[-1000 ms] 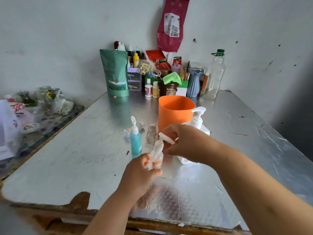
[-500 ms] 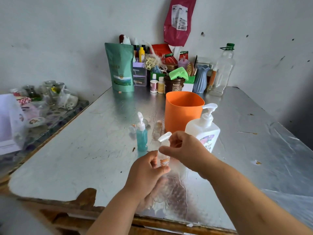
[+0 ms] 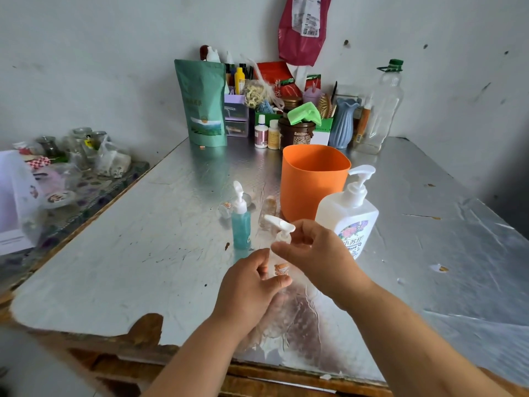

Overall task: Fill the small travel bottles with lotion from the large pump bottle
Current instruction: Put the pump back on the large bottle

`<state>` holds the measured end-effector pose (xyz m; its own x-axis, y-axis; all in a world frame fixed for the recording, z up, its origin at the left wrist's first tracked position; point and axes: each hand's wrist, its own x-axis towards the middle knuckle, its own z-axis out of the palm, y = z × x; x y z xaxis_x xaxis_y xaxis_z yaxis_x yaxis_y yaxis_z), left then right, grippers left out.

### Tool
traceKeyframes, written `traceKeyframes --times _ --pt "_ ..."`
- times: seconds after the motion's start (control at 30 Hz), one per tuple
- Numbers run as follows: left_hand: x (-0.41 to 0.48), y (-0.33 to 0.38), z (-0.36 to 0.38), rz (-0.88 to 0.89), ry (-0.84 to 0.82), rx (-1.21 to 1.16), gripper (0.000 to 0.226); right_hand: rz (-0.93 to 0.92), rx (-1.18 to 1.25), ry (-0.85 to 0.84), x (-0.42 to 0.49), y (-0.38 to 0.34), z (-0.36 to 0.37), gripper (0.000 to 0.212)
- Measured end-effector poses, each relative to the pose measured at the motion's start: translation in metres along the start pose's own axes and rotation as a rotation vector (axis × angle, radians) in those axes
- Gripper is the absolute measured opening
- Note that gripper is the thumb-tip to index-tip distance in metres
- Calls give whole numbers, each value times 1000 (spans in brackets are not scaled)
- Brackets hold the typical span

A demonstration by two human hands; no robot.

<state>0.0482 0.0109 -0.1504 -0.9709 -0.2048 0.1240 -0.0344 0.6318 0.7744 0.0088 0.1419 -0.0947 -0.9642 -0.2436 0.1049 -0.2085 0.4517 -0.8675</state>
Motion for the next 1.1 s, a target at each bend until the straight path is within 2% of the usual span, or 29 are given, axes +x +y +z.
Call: traceKeyframes --times 0.1,0.23,0.47,0.6,0.7,0.77,0.87,1.0,1.1 --pt "1 -1 1 8 6 -2 27 -9 28 -20 -1 1 1 37" --pt "2 -1 0 20 2 4 27 -39 0 27 0 1 2 16" --pt "-1 -1 0 29 -3 -13 28 -15 -49 -64 8 -4 -8 20" --pt "-1 -2 0 36 5 -32 21 13 -45 -12 4 0 -4 35" --pt "-1 -2 1 46 -3 -29 23 2 -28 -52 -3 4 2 45" --pt "0 -2 1 37 4 -19 22 -29 -5 -60 -4 5 4 37" --pt "0 -1 1 27 12 -4 30 -24 -5 20 -2 5 4 24" --pt "-1 0 0 29 10 -16 21 14 46 -51 -2 7 3 35" --pt "1 -2 1 30 16 -4 23 17 47 -17 -4 8 6 23"
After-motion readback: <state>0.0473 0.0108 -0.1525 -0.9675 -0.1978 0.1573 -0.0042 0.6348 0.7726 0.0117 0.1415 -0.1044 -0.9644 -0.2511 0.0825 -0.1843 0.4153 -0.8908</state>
